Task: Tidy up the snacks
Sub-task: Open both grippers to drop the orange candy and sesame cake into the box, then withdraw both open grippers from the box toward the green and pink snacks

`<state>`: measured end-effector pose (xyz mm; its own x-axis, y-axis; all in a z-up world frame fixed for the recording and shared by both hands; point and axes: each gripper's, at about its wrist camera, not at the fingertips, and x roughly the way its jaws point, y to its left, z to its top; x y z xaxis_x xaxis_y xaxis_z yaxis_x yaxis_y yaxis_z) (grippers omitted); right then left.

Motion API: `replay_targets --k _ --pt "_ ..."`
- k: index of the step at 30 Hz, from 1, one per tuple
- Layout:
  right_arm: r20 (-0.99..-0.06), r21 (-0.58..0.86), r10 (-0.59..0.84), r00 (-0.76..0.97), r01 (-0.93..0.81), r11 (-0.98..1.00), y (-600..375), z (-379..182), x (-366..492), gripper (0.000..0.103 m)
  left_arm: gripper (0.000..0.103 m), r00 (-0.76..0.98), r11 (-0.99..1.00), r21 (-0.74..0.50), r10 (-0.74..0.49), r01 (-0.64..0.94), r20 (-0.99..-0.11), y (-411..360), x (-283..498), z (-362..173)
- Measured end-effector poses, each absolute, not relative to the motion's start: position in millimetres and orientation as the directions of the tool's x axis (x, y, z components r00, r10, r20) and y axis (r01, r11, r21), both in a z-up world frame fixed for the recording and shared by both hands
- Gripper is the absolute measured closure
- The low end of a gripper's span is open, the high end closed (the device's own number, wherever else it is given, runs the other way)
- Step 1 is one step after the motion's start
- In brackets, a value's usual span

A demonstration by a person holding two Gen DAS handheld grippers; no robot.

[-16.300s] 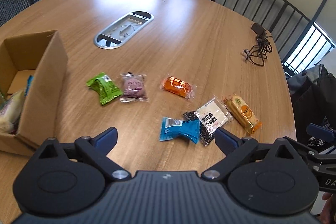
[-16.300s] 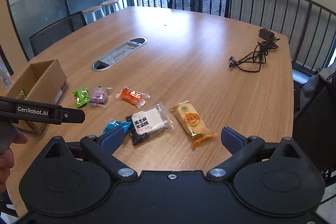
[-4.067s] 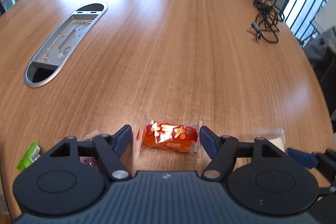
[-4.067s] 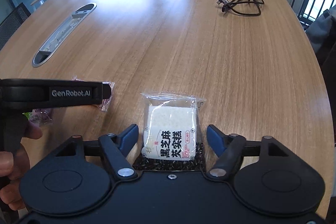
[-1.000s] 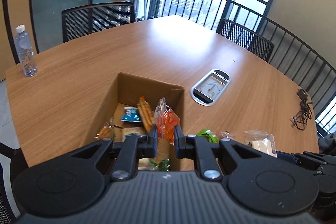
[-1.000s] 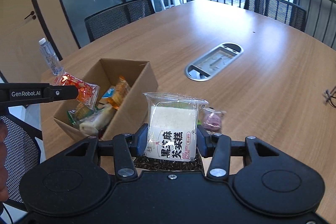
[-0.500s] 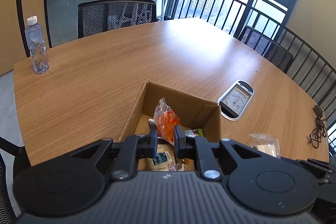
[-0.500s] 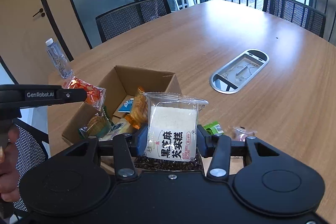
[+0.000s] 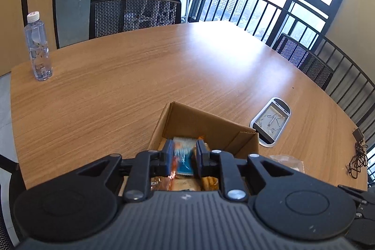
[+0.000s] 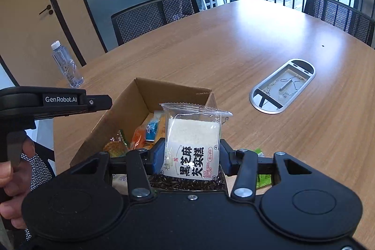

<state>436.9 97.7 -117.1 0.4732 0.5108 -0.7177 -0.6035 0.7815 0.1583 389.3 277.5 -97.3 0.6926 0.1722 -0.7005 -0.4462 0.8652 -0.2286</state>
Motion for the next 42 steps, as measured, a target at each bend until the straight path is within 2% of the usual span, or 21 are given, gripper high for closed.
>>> replay_targets --k 6,9,10,15,20,26,29,31,36,42 --pt "-0.713 0.164 0.524 0.466 -0.616 0.771 115.2 -113.9 434.7 0.055 0.082 0.686 0.856 -0.230 0.182 -0.463 -0.704 285.9 376.2 -95.8" --pt "-0.703 0.162 0.529 0.475 -0.617 0.770 117.9 -109.4 431.7 0.042 0.074 0.682 0.851 -0.229 0.188 -0.472 -0.707 289.5 369.4 -94.8" --pt "-0.699 0.166 0.534 0.477 -0.617 0.769 116.1 -107.9 430.1 0.042 0.072 0.680 0.849 -0.228 0.191 -0.476 -0.708 289.9 367.6 -94.3" --pt "-0.699 0.167 0.529 0.482 -0.608 0.776 99.2 -103.8 425.3 0.042 0.036 0.670 0.852 -0.206 0.206 -0.481 -0.713 285.9 362.5 -92.3" --pt "-0.703 0.169 0.521 0.485 -0.596 0.785 75.9 -101.1 419.2 0.042 0.021 0.678 0.854 -0.215 0.197 -0.473 -0.708 274.7 355.0 -89.7" --pt "-0.700 0.179 0.524 0.486 -0.590 0.787 46.1 -101.3 407.5 0.041 0.015 0.665 0.861 -0.193 0.203 -0.471 -0.719 255.0 348.0 -90.3" --pt "-0.698 0.186 0.520 0.492 -0.577 0.795 31.9 -101.9 402.0 0.032 0.013 0.665 0.864 -0.191 0.200 -0.466 -0.719 245.8 343.1 -90.6" --pt "-0.690 0.198 0.524 0.499 -0.567 0.799 21.5 -101.5 397.4 0.023 0.010 0.667 0.870 -0.186 0.197 -0.457 -0.718 239.0 339.7 -90.8" --pt "-0.685 0.192 0.520 0.511 -0.562 0.804 4.9 -102.4 386.1 0.018 0.000 0.682 0.879 -0.191 0.184 -0.436 -0.708 223.5 330.8 -90.3" --pt "-0.678 0.189 0.513 0.527 -0.549 0.814 -11.7 -103.3 374.8 0.015 0.000 0.687 0.887 -0.200 0.163 -0.416 -0.708 209.1 320.7 -91.5"
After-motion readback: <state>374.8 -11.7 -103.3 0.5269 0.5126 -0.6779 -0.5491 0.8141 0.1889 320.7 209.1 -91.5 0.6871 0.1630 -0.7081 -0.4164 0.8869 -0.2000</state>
